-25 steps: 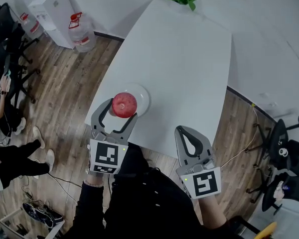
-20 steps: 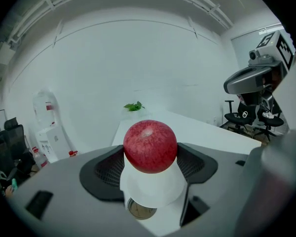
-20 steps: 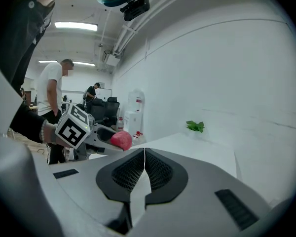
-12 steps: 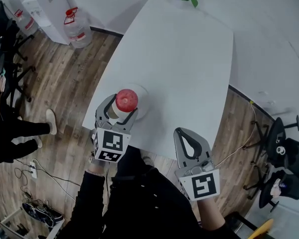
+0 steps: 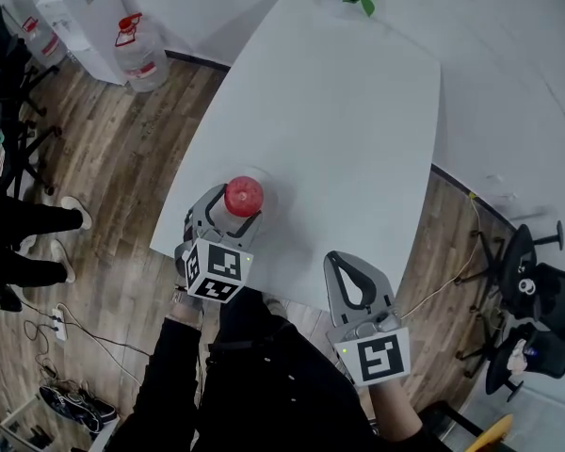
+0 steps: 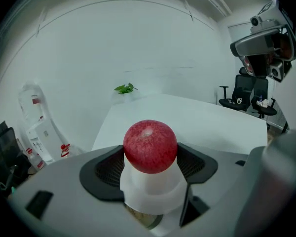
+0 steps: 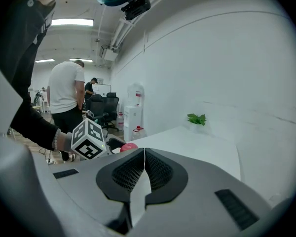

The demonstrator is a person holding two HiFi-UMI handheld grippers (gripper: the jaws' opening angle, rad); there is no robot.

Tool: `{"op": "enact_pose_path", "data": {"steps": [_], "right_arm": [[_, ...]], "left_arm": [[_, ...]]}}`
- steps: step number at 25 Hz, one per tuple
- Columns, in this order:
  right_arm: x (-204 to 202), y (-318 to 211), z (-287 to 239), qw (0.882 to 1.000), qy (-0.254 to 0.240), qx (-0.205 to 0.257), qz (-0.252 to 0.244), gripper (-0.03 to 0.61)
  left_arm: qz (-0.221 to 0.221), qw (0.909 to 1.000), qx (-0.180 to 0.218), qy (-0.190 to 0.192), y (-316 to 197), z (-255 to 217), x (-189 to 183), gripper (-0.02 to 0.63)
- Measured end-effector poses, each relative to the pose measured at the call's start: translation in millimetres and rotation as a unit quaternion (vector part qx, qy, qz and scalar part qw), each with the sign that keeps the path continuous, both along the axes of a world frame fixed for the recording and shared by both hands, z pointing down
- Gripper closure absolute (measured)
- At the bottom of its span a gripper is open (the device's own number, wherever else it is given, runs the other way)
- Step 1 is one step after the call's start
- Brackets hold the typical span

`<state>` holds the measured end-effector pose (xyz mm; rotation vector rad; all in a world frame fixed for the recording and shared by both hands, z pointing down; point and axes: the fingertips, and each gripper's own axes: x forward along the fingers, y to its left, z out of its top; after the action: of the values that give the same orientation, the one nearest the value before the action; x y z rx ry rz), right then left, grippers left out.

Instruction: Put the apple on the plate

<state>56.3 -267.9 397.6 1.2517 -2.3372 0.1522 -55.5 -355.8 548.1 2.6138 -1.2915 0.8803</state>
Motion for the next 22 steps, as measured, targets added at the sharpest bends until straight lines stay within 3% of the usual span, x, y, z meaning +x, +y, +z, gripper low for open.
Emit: {"op": "enact_pose_path", "data": {"steps": [10, 14, 22], "right_arm": [[2.9, -2.9, 8.9, 1.0, 0.002, -0.011, 0.005, 0.537], [2.7, -5.3, 11.0, 1.0, 0.002, -0.013, 0.006, 0.537], [-2.7, -4.0, 12.8, 1.0, 0.003, -0.012, -0.001, 0.535]], "left_arm": [[0.016, 0.9993, -0.022, -0.025, -4.5, 25.9, 0.7, 0.27], [0.027, 0.998, -0.013, -0.055, -5.3, 32.3, -1.5, 0.27], [0.024, 0.9975, -0.009, -0.065, -5.3, 38.4, -2.8, 0.268]]}}
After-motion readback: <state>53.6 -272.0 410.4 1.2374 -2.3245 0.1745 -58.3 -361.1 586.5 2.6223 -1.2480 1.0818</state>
